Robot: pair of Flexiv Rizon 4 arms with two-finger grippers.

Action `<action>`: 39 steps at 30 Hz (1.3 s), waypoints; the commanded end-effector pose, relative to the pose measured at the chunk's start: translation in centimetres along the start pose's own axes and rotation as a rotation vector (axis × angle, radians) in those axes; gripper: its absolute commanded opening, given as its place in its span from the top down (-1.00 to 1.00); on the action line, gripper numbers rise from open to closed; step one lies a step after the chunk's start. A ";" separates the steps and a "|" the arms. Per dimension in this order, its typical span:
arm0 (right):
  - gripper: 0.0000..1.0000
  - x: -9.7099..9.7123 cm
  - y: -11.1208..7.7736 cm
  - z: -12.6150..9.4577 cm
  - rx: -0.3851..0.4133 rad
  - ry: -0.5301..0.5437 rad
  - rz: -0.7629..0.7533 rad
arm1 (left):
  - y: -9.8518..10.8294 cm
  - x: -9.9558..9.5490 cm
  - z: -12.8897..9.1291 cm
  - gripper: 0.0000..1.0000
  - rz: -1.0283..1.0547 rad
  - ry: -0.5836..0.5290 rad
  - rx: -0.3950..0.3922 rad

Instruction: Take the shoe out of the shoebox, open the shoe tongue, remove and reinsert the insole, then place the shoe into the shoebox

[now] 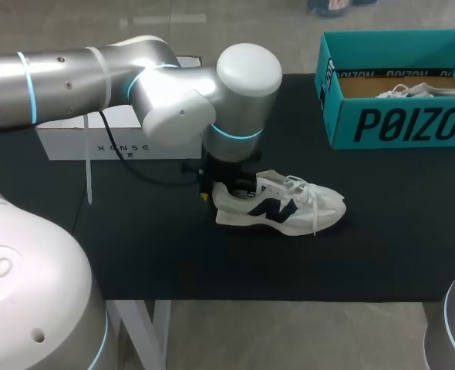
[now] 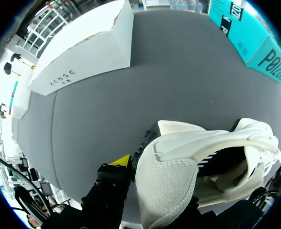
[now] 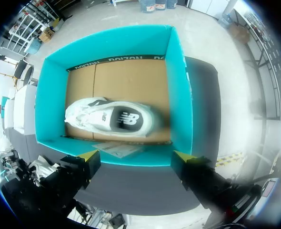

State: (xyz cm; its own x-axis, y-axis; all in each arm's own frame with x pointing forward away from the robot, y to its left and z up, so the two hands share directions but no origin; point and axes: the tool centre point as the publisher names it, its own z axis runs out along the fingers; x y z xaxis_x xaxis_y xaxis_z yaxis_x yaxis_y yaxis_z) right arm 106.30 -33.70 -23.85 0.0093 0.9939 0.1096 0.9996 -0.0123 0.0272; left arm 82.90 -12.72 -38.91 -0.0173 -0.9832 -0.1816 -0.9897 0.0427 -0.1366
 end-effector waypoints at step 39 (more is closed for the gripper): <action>-1.00 0.0 0.1 0.0 0.000 0.000 0.000 | 0.3 -3.9 -7.1 -1.00 1.610 0.953 0.100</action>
State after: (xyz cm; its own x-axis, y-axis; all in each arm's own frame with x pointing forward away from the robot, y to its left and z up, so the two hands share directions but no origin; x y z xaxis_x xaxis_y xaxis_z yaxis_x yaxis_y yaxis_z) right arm 106.30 -33.69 -23.85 0.0092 0.9939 0.1096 0.9996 -0.0123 0.0273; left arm 81.43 -10.51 -31.06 -0.7746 -0.6122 0.1588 -0.6288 0.7183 -0.2977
